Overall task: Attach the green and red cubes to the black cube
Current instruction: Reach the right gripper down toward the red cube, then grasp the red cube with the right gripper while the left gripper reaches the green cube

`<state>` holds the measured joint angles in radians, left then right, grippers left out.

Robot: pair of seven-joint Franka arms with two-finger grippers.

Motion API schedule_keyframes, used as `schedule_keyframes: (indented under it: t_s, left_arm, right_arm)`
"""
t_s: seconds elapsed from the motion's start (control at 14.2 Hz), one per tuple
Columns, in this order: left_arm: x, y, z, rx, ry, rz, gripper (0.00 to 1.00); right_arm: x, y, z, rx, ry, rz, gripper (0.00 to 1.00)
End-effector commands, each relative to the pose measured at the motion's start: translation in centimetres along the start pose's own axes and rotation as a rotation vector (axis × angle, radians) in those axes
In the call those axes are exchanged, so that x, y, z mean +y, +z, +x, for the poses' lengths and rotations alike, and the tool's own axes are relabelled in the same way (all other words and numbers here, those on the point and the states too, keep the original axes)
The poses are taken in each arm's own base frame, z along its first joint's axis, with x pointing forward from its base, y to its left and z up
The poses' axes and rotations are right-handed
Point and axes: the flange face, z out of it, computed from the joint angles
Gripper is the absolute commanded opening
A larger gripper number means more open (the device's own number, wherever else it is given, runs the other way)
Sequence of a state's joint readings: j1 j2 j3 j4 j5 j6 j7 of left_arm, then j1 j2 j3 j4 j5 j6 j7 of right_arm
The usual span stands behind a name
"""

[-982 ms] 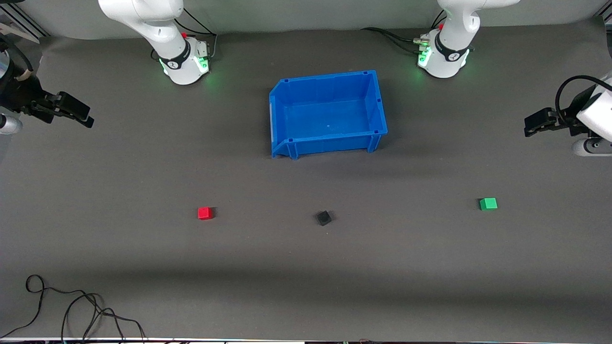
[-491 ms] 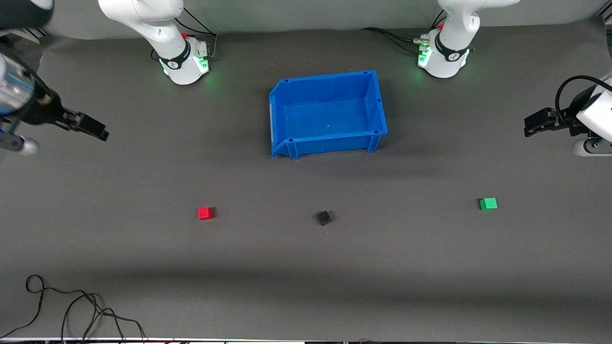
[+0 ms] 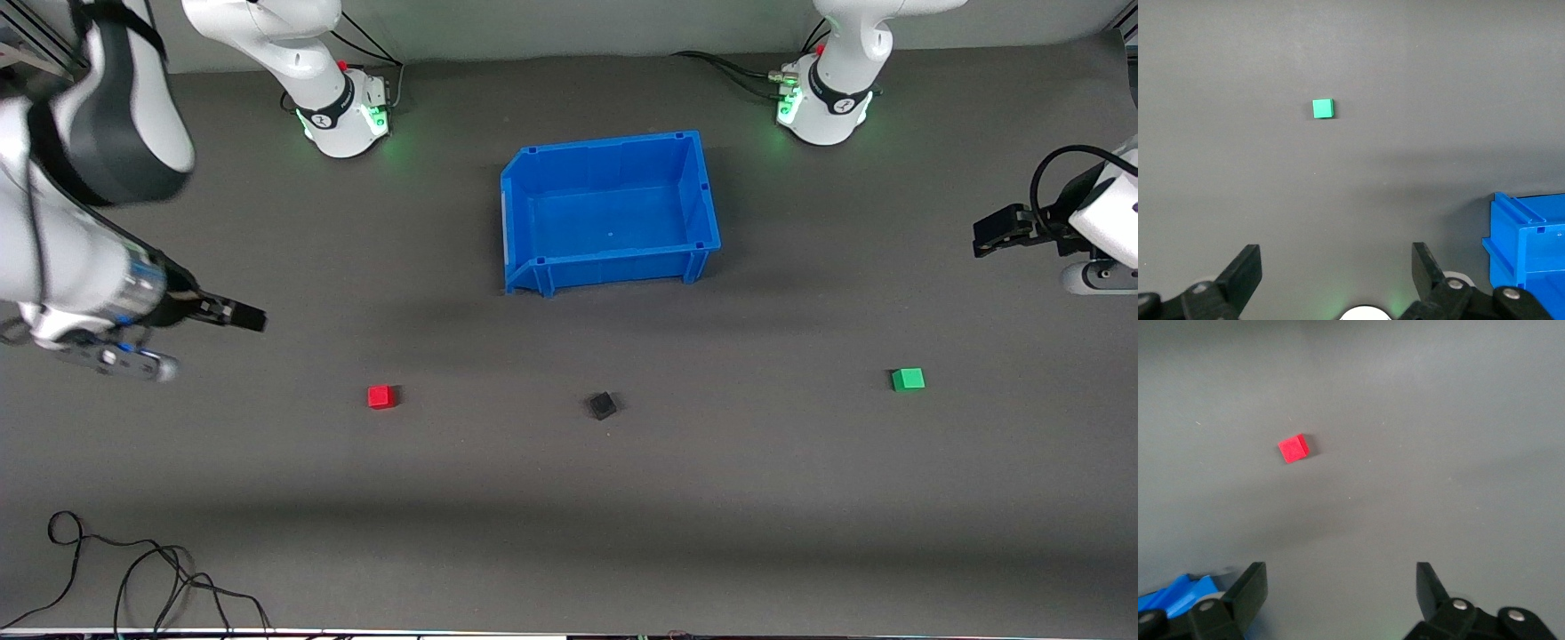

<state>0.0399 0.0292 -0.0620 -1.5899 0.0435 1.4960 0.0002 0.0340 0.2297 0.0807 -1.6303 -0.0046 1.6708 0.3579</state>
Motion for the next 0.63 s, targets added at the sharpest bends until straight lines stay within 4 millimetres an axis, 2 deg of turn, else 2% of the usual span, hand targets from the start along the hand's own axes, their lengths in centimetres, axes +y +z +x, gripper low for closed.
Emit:
schedule_keyframes:
  t_s: [0.0, 0.14, 0.28, 0.35, 0.56]
  left_arm:
    - [-0.4, -0.2, -0.1, 0.017, 0.001, 0.003, 1.00]
    - [-0.4, -0.3, -0.1, 0.019, -0.017, 0.007, 1.00]
    - [-0.7, -0.2, 0.0, 0.020, -0.032, 0.005, 1.00]
    - [-1.6, 0.0, 0.0, 0.019, -0.068, 0.001, 1.00]
    - [-1.6, -0.2, 0.2, 0.033, -0.295, -0.001, 1.00]
  right_arm:
    - [-0.8, 6.6, 3.0, -0.069, -0.027, -0.024, 0.94]
    - [-1.6, 10.7, 4.8, -0.049, -0.040, -0.011, 0.93]
    - [-3.9, 13.1, 5.7, -0.005, -0.102, 0.002, 0.93]
    - [-4.6, 14.4, 6.3, 0.006, -0.099, 0.007, 0.93]
    - [-5.8, 18.3, 7.7, 0.033, -0.127, 0.020, 0.93]
